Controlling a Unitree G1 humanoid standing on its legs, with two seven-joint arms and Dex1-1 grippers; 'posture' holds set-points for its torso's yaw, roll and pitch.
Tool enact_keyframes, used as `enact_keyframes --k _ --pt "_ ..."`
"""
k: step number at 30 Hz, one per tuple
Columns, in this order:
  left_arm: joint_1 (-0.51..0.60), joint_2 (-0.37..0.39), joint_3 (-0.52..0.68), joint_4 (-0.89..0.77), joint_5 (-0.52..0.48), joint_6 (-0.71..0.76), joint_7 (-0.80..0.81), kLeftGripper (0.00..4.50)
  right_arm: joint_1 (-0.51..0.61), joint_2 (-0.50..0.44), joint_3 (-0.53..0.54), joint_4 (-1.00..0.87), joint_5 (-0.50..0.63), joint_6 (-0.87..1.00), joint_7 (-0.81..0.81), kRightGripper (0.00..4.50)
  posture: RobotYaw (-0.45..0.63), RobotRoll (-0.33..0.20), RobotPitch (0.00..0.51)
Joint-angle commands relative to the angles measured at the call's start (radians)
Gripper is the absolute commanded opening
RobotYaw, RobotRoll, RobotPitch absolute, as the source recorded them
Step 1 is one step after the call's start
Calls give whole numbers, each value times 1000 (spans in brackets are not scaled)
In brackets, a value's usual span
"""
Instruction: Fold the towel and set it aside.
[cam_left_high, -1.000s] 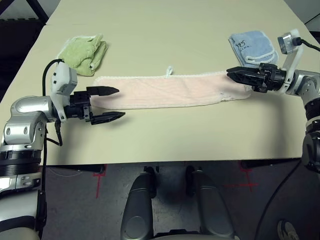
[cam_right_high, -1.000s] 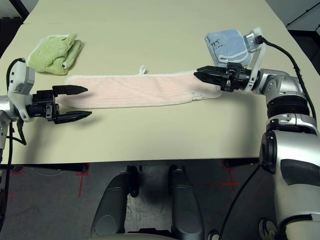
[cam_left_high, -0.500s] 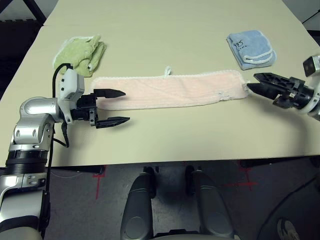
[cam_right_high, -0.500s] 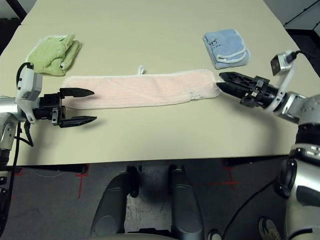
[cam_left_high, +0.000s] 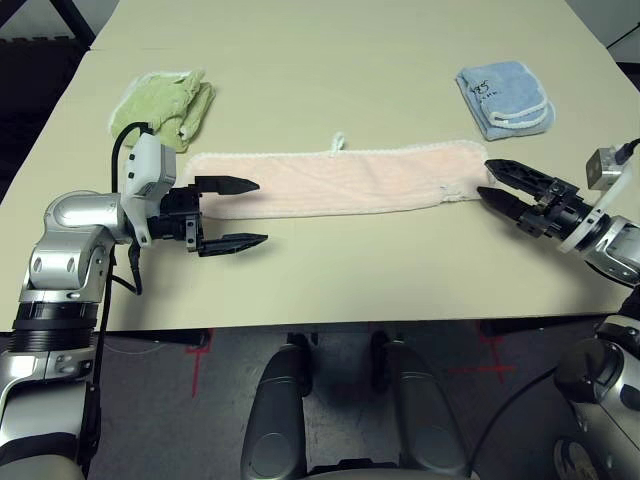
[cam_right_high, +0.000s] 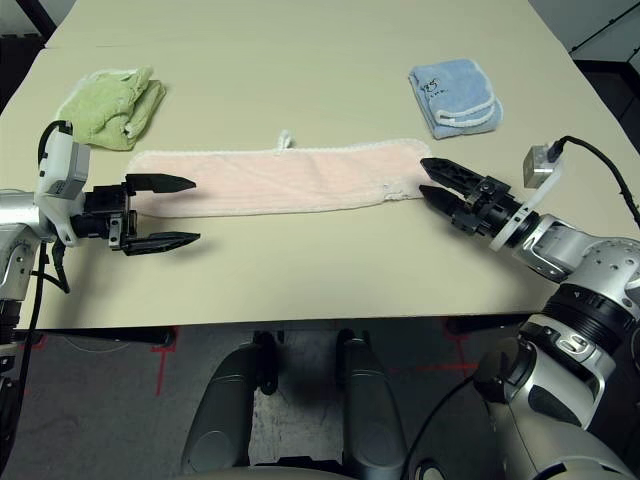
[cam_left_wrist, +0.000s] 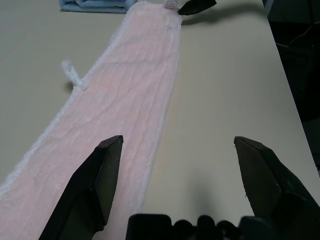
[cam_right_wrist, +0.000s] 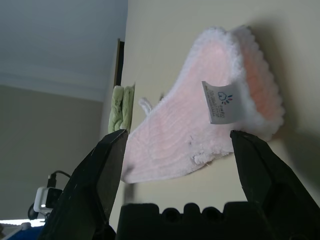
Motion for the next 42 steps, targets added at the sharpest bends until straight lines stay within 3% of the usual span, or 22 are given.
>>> enact_keyframes --k 1,7,15,34,37,42 --pt "40 12 7 -34 -17 2 -5 4500 42 3 -55 -52 34 33 -63 4476 -85 0 278" --pt "66 2 3 -58 -25 6 10 4500 93 45 -70 -105 133 33 -158 4476 -92 0 282" --pt "57 7 1 -53 -25 6 10 4500 49 115 -91 -106 135 19 -264 4476 -86 0 277" --pt "80 19 17 -90 -31 27 33 4500 32 127 85 39 134 -258 -335 4476 -62 0 273" --pt "80 23 17 -91 -31 27 34 4500 47 120 107 41 141 -282 -335 3899 -62 0 273" --pt "80 26 15 -89 -33 27 36 4500 97 116 121 14 177 -281 -347 1982 -63 0 273"
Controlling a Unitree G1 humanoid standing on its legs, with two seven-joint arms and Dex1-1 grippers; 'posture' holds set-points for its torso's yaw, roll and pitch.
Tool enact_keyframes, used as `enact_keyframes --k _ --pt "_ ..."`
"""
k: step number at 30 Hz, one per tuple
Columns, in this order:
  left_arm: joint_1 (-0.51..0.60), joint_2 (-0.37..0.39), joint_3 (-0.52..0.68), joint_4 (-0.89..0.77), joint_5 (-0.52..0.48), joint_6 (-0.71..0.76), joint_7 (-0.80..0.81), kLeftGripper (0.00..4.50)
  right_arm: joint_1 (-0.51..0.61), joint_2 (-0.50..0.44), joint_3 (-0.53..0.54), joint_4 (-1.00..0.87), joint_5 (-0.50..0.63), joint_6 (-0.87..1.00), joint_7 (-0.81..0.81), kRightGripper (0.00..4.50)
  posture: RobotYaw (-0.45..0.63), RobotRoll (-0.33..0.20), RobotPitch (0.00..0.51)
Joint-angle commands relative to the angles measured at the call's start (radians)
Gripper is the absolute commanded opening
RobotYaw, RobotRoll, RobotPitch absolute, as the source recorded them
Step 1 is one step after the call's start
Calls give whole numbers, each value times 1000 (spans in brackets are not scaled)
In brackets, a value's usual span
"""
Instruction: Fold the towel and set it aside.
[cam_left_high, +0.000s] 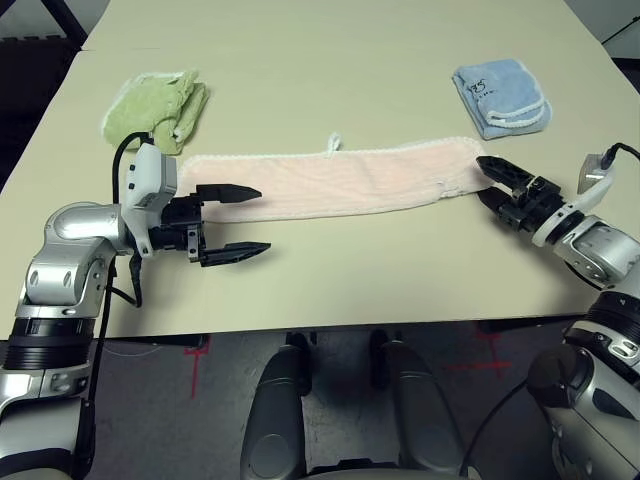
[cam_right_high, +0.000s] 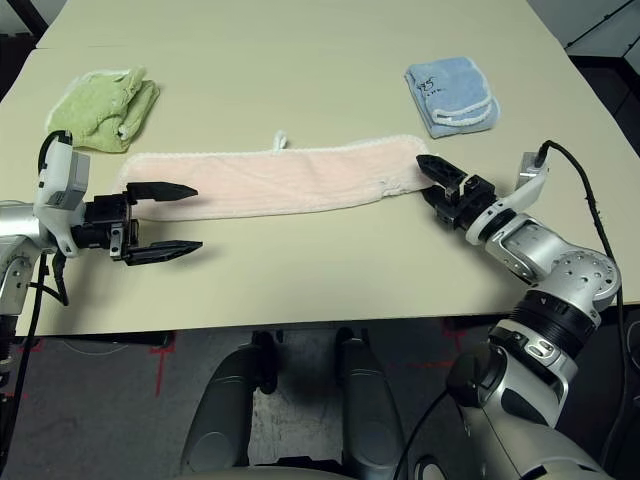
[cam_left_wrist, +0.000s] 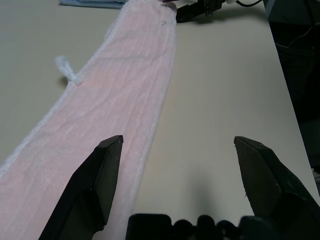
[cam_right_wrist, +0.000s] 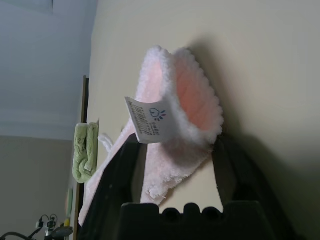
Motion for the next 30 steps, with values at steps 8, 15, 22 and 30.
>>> enact_keyframes --k 8,15,22,30 --pt "14 11 -1 -1 -3 -6 -4 4500 119 -9 -1 -64 127 27 -77 20 -75 0 269" --pt "-5 9 -7 24 3 -16 -10 4500 181 -99 -21 -89 235 36 -107 20 -91 0 266" --pt "-19 2 -20 41 5 -28 -15 4500 181 -178 5 -57 301 12 -74 20 -97 0 259" --pt "-17 7 -25 40 4 -33 -18 4500 184 -236 173 -116 354 60 95 20 -87 0 244"
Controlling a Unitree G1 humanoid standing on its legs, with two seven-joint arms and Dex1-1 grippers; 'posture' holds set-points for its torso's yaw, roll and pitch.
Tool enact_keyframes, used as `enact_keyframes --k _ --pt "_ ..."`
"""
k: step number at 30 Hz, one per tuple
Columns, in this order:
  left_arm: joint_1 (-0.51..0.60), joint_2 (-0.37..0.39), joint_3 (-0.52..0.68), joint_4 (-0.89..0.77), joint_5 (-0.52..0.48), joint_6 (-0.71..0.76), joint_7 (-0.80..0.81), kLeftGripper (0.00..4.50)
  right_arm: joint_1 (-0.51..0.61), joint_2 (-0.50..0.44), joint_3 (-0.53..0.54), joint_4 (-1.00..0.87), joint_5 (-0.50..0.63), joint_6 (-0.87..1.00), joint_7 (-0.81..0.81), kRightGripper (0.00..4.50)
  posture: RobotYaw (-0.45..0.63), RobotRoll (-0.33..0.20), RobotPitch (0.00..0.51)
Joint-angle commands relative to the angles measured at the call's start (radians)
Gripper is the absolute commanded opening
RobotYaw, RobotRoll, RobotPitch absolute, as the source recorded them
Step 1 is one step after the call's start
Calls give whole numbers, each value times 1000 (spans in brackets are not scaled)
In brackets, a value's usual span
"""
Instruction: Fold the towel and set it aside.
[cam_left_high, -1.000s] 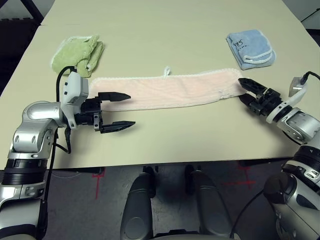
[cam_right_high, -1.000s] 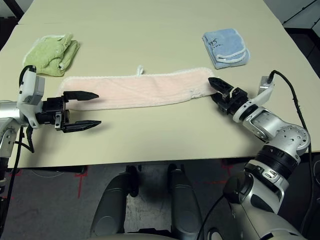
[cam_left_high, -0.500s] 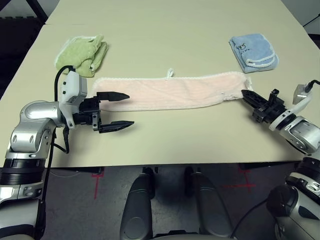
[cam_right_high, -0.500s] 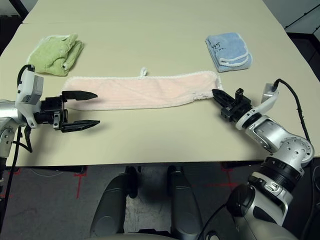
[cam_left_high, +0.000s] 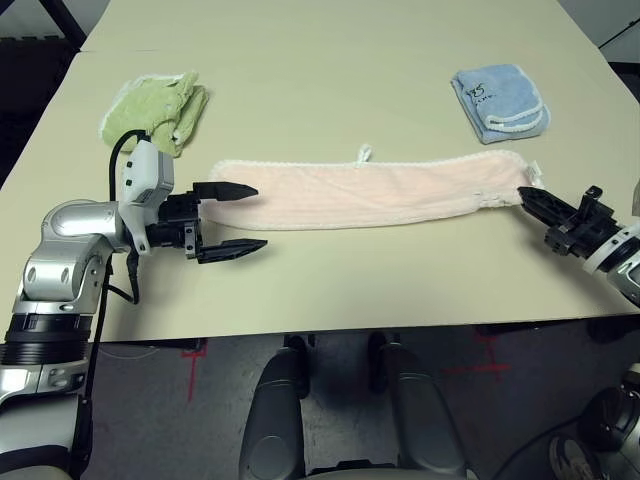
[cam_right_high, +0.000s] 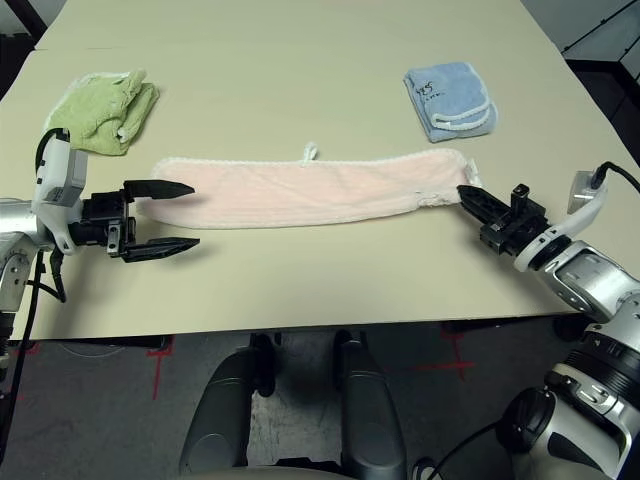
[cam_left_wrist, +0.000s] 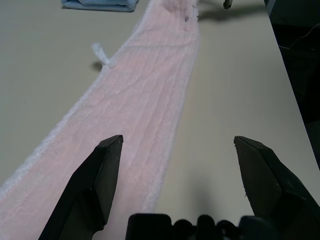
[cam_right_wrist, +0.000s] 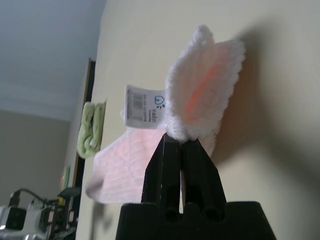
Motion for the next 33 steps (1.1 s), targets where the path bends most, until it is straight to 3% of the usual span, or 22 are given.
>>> enact_keyframes --k 1,8,14,20,30,33 --pt "5 5 -9 -3 7 -12 -11 4500 15 -31 61 -46 56 47 79 20 -87 0 244" --pt "9 4 -5 -9 5 -8 -4 4500 11 -34 190 -121 69 42 123 20 -79 0 243" --pt "1 2 -8 -6 8 -9 -1 4500 -14 1 374 -228 -49 -46 128 20 -79 0 239" --pt "1 0 -11 -13 8 -7 7 4500 -46 81 492 -264 -148 -96 56 20 -66 0 239" --pt "18 3 -6 -31 6 -2 23 4500 -75 158 500 -233 -144 -16 -67 20 -56 0 238" --pt "24 5 -5 -33 6 -3 26 4500 -76 151 517 -250 -140 11 -50 835 -56 0 237"
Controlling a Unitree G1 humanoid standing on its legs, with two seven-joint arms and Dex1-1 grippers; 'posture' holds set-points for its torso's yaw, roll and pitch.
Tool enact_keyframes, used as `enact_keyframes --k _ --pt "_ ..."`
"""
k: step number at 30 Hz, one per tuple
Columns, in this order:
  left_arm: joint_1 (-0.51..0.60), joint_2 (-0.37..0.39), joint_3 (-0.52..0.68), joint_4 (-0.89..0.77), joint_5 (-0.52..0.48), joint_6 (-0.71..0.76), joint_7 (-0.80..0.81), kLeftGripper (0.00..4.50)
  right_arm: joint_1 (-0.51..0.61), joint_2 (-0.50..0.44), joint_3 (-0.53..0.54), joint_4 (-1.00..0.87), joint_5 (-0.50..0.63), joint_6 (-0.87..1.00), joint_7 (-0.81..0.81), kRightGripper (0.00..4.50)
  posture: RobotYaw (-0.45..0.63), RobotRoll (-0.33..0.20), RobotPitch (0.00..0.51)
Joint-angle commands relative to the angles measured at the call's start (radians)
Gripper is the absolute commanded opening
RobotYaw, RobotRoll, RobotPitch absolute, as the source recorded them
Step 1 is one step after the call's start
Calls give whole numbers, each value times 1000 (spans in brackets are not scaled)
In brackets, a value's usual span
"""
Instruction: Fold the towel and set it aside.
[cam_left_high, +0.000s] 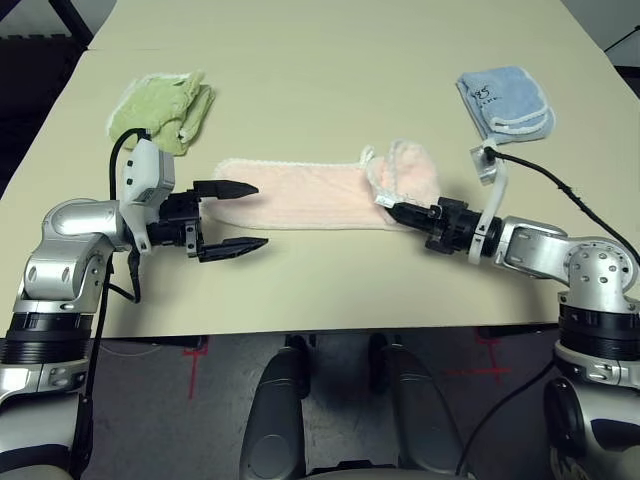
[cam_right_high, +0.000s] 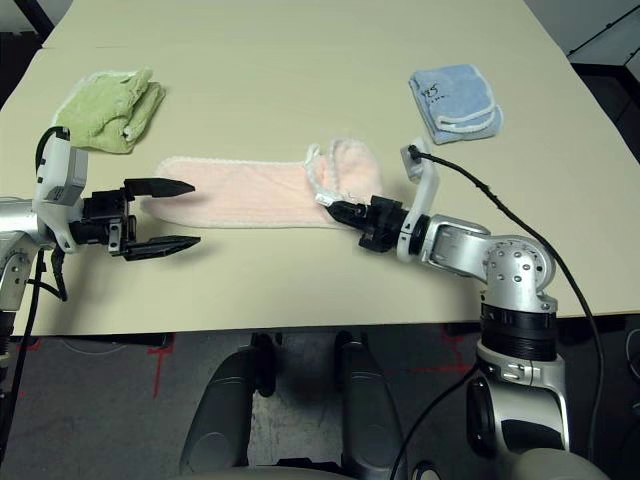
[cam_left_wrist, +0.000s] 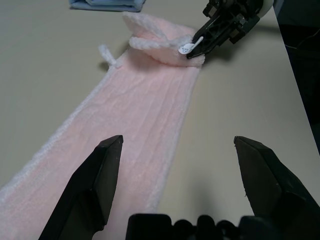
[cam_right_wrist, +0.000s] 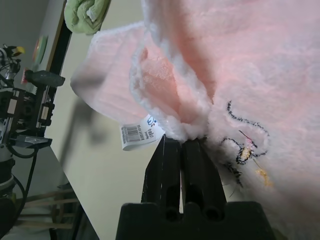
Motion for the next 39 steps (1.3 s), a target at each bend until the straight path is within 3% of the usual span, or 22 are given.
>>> enact_keyframes --k 1,6,10,16,22,26,32,37,39 --pt "17 5 -5 -24 5 -2 0 4500 1 -18 30 -25 -6 35 18 1190 -57 0 237" --pt "17 4 -7 -22 6 -1 1 4500 -15 -41 92 -71 -39 8 79 2977 -61 0 235" --pt "20 0 -10 -25 6 -1 4 4500 -43 -104 264 -139 -179 -90 187 4469 -63 0 235" --pt "32 -1 -10 -42 1 6 13 4500 -70 -71 356 -115 -306 -214 249 4469 -56 0 237" --pt "39 3 -8 -52 2 15 18 4500 -96 -123 507 -117 -475 -362 405 4469 -51 0 237" --pt "39 4 -8 -55 2 18 20 4500 -109 -144 541 -116 -539 -411 472 4469 -53 0 235" --pt "30 -2 -15 -50 7 17 23 4500 -115 -179 481 -120 -544 -420 542 4469 -66 0 226" --pt "25 -6 -18 -44 8 22 31 4500 -115 -184 337 0 -511 -676 744 4469 -75 0 227" --pt "25 -9 -14 -39 3 31 39 4500 -137 -224 329 106 -576 -832 852 4469 -79 0 228"
